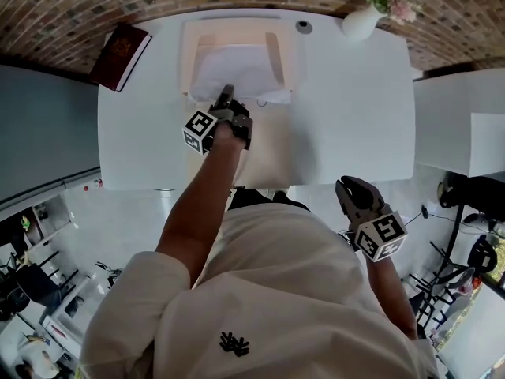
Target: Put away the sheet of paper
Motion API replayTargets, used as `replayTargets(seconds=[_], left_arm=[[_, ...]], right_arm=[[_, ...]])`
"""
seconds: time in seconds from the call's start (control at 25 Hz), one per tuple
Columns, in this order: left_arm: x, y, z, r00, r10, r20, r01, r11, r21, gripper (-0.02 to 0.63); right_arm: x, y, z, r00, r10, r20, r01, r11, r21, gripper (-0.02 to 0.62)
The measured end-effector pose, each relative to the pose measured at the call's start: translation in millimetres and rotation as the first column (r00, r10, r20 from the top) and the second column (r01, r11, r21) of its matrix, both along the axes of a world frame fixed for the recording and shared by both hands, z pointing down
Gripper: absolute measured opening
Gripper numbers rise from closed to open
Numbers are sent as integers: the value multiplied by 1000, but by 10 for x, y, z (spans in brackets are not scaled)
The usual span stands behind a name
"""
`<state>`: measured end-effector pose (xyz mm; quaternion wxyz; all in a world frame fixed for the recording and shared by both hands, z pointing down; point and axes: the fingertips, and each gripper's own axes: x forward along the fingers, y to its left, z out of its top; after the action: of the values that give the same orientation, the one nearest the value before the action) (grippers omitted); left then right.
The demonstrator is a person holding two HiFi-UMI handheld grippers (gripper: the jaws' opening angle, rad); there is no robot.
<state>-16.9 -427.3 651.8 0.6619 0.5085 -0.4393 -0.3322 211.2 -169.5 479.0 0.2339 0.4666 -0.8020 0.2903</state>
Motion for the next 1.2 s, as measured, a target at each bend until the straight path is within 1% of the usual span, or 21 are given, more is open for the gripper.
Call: replayTargets(seconds=[0.16, 0.28, 0.44, 0.6, 0.84, 0.96, 1.0, 1.08, 1.12, 1.2], left_arm=[[-15, -180, 32, 1000, -7, 24, 7, 1000, -2, 23], [29, -308, 37, 999, 3, 35, -3, 1000, -6, 23], [72, -414, 67, 999, 14, 47, -13, 1000, -18, 23], [75, -490, 98, 998, 11, 66, -9, 999, -32, 23], [73, -505, 142, 993, 35, 116, -28, 998, -59, 25], [88, -513, 122, 991, 40, 126, -32, 998, -62, 28], [97, -517, 115, 991, 42, 127, -34, 997, -65, 44], [117, -534, 101, 991, 47, 128, -38, 997, -72, 136], [124, -542, 95, 990, 50, 130, -40, 996, -79, 166], [136, -548, 87, 988, 60, 144, -46, 994, -101, 203]], right_arm=[[20, 65, 25, 1000, 8, -5, -8, 1000, -16, 77], [76, 120, 93, 1000, 18, -5, -18, 999, -35, 77], [72, 117, 95, 1000, 27, -6, -27, 999, -40, 77], [68, 96, 97, 1000, 31, 0, -31, 999, -38, 77], [98, 82, 111, 999, 37, 8, -37, 999, -34, 77], [109, 93, 111, 999, 36, 15, -36, 999, -31, 77], [114, 95, 108, 999, 36, 17, -36, 999, -29, 77], [120, 82, 93, 999, 37, 23, -37, 999, -22, 77], [116, 62, 71, 999, 38, 25, -38, 999, -16, 77], [105, 13, 14, 999, 42, 30, -42, 999, 1, 77]])
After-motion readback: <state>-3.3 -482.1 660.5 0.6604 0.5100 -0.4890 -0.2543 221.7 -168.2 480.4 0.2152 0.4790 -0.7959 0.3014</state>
